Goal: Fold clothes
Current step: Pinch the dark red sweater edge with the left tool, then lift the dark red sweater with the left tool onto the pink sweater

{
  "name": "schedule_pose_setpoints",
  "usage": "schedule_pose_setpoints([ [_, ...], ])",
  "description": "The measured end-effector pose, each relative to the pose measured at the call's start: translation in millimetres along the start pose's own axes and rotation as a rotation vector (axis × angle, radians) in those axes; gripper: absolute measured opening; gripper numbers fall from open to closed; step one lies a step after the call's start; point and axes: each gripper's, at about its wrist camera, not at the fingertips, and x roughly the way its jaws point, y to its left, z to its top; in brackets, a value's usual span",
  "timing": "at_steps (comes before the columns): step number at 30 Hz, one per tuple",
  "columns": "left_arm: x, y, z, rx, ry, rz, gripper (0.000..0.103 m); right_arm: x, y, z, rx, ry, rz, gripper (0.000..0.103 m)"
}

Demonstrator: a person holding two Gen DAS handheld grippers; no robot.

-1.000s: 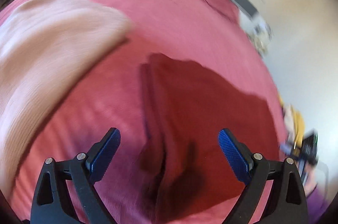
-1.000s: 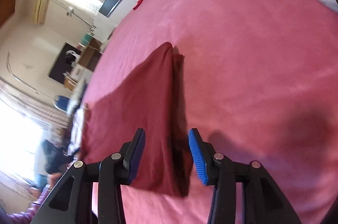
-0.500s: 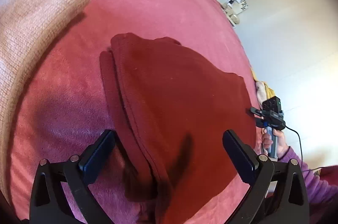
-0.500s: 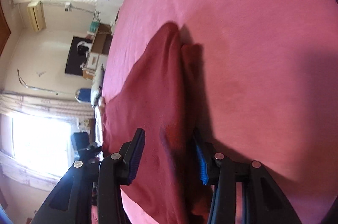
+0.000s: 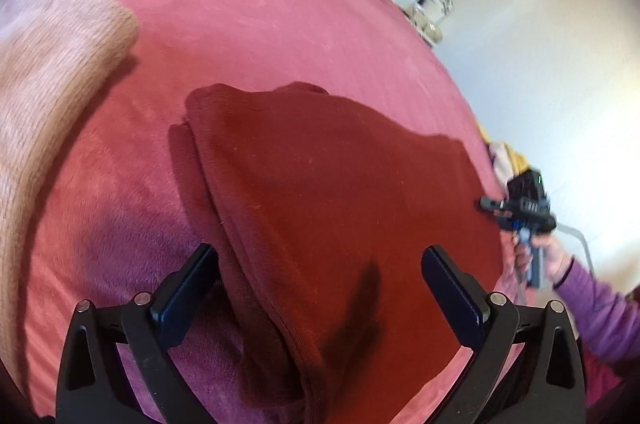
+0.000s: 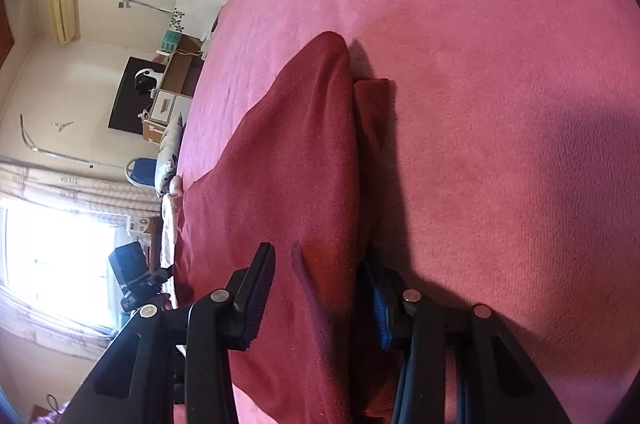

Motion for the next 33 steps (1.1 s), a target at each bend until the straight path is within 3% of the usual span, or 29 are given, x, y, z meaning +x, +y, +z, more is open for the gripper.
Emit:
schedule_pose_setpoints([
  [6, 8, -2, 5, -0.075, 0.013, 0.038, 0.102, -1, 11, 1, -0.016, -0.002, -0.056, 0.044],
  [9, 14, -4, 12, -0.099, 0.039, 0.101, 0.101, 0, 12, 5, 0.022, 0.026, -0.108, 0.031],
  [10, 17, -7, 13, -0.089, 0.051, 0.133, 0.099, 0, 12, 6, 0.026, 0.037, -0.137, 0.017],
  [12, 22, -13, 12, -0.045, 0.059, 0.224, 0.076, 1, 13, 6, 0.039, 0.048, -0.167, 0.012],
  [13, 22, -13, 10, -0.022, 0.052, 0.292, 0.044, 1, 13, 5, 0.045, 0.046, -0.166, 0.011],
  [14, 21, -13, 9, -0.005, 0.044, 0.349, 0.039, 1, 14, 4, 0.040, 0.042, -0.172, 0.010],
  [16, 13, 0, 7, -0.066, 0.022, 0.275, 0.026, 1, 16, 2, 0.032, 0.032, -0.183, 0.010],
  [18, 7, 14, 6, -0.140, -0.001, 0.207, 0.020, -1, 14, 1, 0.049, 0.021, -0.174, 0.010],
  [20, 7, 17, 5, -0.170, -0.011, 0.173, 0.010, -4, 17, -1, 0.052, 0.009, -0.155, 0.009],
  [23, 7, 5, 8, -0.146, -0.020, 0.168, 0.008, -16, 22, -2, 0.043, -0.012, -0.105, 0.009],
  [25, -1, 4, 11, -0.171, -0.041, 0.126, 0.008, -23, 28, -3, 0.034, -0.023, -0.074, 0.009],
  [33, -17, 9, 3, -0.189, -0.054, 0.092, 0.008, -42, 47, -8, 0.019, -0.049, -0.085, 0.009],
])
